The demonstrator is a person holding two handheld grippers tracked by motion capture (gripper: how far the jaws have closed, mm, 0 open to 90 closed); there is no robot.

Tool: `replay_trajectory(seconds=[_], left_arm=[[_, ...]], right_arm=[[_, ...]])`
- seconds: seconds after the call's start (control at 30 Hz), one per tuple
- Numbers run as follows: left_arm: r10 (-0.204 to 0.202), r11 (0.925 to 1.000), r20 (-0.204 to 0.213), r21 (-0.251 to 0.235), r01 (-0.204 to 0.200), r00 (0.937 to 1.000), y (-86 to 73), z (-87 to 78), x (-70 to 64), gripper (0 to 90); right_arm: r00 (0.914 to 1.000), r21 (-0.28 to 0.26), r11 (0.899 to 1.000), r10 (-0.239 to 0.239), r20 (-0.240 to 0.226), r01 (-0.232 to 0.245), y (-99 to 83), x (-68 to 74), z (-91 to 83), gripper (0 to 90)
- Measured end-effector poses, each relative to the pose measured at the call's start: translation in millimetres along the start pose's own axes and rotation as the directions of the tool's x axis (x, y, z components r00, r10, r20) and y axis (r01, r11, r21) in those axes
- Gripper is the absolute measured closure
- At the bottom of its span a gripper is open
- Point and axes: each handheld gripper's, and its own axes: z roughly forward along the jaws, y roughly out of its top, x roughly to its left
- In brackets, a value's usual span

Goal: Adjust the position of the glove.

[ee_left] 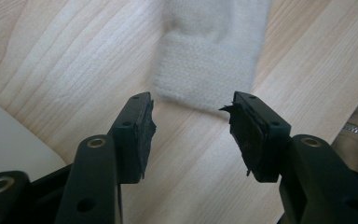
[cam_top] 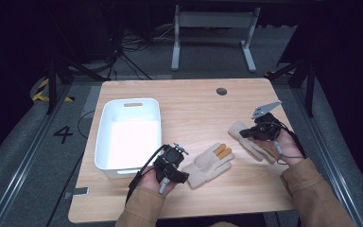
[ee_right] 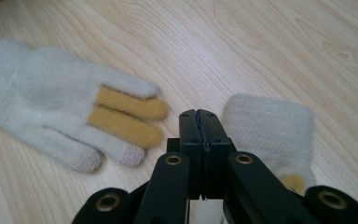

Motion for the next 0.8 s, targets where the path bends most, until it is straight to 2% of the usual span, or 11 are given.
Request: replay_trajectory(seconds=[0.1, 0.33, 0.43, 0.47, 0.63, 0.8], left_arm=[[0.011, 0.9999, 0.005, -0.008, -0.010, 0.9999, -0.2, -3.1, -1.0, 49.2], [0.031, 0.9994, 0.047, -0.016, -0.031, 0.9984, -5.5, -10.1, -3.8, 49.9], [0.034, 0.9994, 0.043, -0.006, -0.033, 0.9985, -9.4, -10.7, -5.8, 49.3], [0.036, 0.9993, 0.043, -0.002, -0.036, 0.9984, -10.4, -10.8, -6.1, 48.3], [0.029, 0.9996, 0.032, 0.001, -0.029, 0.9991, -15.7, -13.0, -7.2, 46.9], [0.023, 0.9997, 0.022, -0.005, -0.023, 0.9995, -18.1, -14.5, -7.7, 45.2]], right_arm=[[1.0000, -0.001, 1.000, -0.009, -0.002, 0.009, 1.5, 2.3, 1.5, 89.4], [0.9983, 0.019, 0.999, -0.050, -0.031, 0.051, 10.6, 9.7, 12.6, 89.3], [0.9969, 0.035, 0.997, -0.063, -0.047, 0.065, 17.9, 12.9, 22.1, 89.4], [0.9952, 0.045, 0.996, -0.080, -0.056, 0.083, 21.4, 13.8, 28.8, 89.4], [0.9934, 0.066, 0.993, -0.091, -0.069, 0.096, 26.4, 13.9, 40.5, 89.3], [0.9900, 0.106, 0.986, -0.119, -0.075, 0.127, 30.9, 22.1, 57.5, 89.3]])
